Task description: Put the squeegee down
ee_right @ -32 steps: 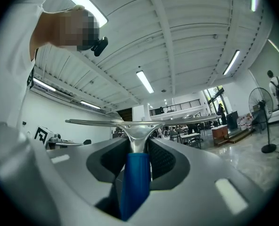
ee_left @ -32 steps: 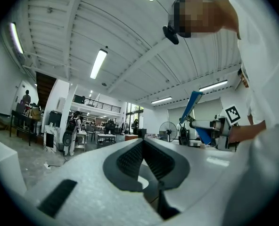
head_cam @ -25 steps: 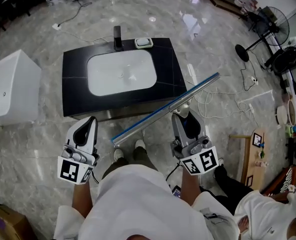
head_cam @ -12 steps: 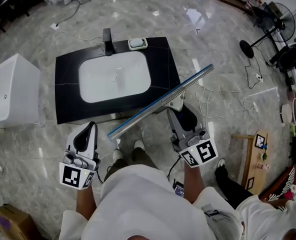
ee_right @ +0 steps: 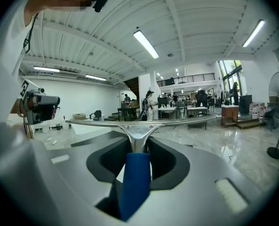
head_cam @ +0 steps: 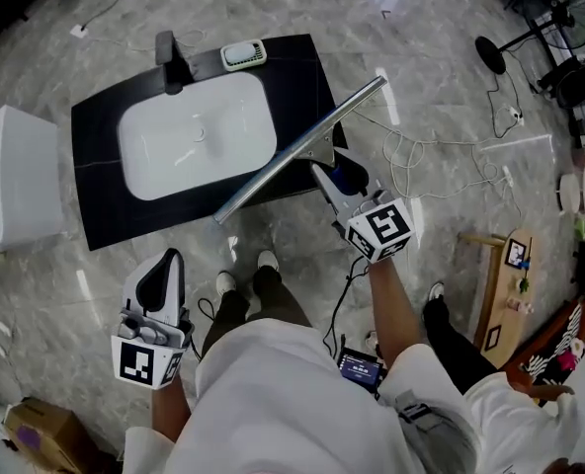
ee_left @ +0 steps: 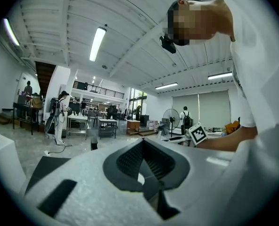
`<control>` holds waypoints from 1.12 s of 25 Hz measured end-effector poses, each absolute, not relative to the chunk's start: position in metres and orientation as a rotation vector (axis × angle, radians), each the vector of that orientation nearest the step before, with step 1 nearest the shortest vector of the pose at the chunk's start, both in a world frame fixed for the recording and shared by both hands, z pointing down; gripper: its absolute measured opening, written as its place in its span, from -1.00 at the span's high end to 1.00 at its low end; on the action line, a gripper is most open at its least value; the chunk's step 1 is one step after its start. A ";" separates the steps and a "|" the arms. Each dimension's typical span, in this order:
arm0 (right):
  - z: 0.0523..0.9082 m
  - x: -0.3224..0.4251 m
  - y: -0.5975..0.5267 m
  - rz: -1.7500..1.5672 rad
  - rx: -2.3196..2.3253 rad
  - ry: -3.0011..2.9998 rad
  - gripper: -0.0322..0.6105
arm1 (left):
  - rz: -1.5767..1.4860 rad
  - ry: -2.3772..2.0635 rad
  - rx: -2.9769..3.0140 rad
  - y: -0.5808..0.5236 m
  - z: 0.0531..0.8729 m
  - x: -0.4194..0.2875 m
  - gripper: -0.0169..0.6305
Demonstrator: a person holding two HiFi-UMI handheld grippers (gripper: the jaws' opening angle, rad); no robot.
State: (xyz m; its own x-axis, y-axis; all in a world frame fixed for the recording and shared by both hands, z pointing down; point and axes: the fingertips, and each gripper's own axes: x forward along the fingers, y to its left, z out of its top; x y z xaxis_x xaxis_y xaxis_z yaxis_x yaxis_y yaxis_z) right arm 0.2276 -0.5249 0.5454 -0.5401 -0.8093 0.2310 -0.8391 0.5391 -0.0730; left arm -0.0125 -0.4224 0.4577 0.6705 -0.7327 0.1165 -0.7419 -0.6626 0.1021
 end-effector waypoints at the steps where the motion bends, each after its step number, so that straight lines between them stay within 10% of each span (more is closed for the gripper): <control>1: 0.557 0.232 -0.535 0.269 1.388 -2.592 0.47 | 0.103 -1.216 2.736 -0.425 0.461 -0.009 0.96; 28: 0.776 0.238 -0.642 0.493 0.957 -2.305 0.47 | 0.203 -1.190 2.641 -0.475 0.531 0.025 0.96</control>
State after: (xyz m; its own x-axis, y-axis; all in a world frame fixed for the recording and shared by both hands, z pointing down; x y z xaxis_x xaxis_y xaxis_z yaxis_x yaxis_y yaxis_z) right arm 0.2383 -0.6422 0.7755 -0.5684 -0.5139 0.6425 -0.7318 0.6727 -0.1092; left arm 0.0248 -0.4753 0.5311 0.6592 -0.7186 0.2215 -0.7515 -0.6407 0.1575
